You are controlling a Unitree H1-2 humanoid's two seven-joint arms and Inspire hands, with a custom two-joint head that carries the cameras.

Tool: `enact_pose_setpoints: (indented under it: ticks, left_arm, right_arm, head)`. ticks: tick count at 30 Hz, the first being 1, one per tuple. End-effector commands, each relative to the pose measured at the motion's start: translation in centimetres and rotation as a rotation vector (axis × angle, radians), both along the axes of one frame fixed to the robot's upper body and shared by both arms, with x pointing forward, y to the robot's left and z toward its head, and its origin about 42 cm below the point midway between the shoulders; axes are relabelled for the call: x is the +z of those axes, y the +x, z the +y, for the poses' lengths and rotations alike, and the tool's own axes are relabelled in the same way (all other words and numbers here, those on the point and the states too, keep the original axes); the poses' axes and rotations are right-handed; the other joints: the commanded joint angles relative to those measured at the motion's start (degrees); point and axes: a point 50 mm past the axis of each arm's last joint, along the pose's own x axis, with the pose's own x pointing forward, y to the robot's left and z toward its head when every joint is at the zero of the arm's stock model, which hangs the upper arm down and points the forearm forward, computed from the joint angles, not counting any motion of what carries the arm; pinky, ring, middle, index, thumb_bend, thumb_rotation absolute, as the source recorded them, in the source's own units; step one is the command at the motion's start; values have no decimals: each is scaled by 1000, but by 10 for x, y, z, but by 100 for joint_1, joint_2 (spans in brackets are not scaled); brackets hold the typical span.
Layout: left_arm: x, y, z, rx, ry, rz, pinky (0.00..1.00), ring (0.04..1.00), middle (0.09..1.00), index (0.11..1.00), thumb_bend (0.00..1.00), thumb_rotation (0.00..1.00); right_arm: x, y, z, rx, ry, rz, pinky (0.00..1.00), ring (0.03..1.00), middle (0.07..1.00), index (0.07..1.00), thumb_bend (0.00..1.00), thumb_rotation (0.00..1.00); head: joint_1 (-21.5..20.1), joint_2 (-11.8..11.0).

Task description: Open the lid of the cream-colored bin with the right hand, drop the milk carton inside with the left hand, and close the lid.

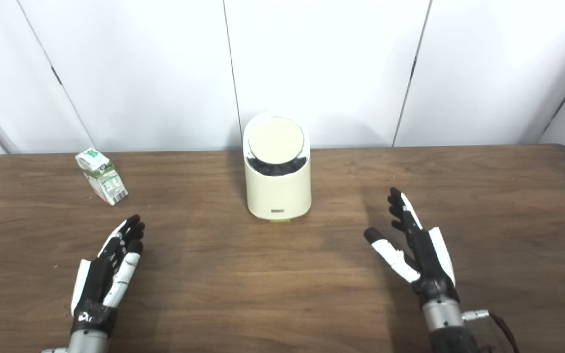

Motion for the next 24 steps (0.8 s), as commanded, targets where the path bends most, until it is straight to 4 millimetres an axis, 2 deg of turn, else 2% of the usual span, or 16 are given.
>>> enact_pose_setpoints:
  ticks: [1,5,10,14,19,24]
  left_arm:
    - [-11,-3,-1,-11,-3,5,865,895,883,920,589,747]
    - [-14,-5,-3,-17,-15,5,853,894,890,921,587,714]
    - [-15,-9,-5,-23,-30,7,875,906,898,925,585,695]
    - [-18,-11,-5,-26,-8,8,894,914,905,936,560,717]
    - [-16,-14,-9,-19,16,25,868,903,900,933,542,733]
    - [-14,-16,-14,-22,23,32,888,912,906,942,522,723]
  right_arm:
    - [25,16,1,9,-28,-113,856,896,924,946,782,757]
    - [38,32,4,22,-78,-127,857,892,923,950,775,715]
    - [58,62,15,26,-91,-173,835,890,914,938,796,620]
    - [75,80,26,33,-91,-188,840,910,919,943,824,547]
    - [102,96,42,67,-130,-213,841,914,929,948,856,498]
    - [120,114,59,89,-164,-231,806,898,908,926,866,421]
  head:
    - [24,-19]
    - [40,-187]
    - [73,-338]
    - [94,-473]
    - [89,-505]
    - [143,-542]
